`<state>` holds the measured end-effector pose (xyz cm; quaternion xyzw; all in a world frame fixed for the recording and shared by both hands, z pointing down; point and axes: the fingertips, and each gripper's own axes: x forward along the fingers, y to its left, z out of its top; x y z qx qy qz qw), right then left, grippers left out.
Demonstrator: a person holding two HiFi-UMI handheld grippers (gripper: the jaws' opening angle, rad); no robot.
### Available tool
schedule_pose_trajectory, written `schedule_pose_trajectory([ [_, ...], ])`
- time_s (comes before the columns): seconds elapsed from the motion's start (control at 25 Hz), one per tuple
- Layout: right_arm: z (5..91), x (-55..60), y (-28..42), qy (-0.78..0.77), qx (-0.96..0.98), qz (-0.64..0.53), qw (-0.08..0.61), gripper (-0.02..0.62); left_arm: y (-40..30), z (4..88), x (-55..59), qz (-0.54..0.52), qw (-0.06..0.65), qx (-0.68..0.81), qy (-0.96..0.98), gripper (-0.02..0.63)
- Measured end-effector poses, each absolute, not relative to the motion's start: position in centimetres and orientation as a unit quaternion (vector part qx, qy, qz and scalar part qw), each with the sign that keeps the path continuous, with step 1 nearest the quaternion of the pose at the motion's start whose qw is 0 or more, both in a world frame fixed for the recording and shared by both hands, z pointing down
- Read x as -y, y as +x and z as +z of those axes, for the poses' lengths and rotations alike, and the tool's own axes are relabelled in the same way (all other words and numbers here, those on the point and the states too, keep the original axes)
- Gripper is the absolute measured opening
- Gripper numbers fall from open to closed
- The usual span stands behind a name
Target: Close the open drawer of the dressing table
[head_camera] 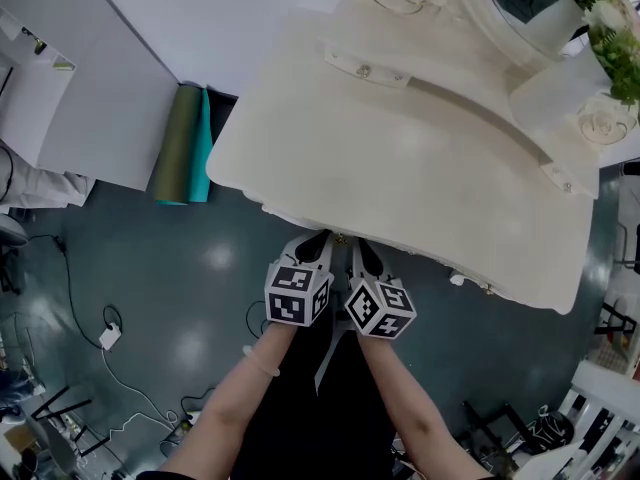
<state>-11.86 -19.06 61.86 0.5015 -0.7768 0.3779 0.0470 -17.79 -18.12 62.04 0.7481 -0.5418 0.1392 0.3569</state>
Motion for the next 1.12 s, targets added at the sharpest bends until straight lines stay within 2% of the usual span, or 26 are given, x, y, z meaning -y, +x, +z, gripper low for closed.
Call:
schedule_pose_trajectory([
  [1.12, 61.7, 20.5, -11.7, 0.479, 0.795, 0.369, 0.045, 0.015, -17.5, 62.1, 19.0, 0.16, 0.353, 0.54, 0.747, 0.026],
])
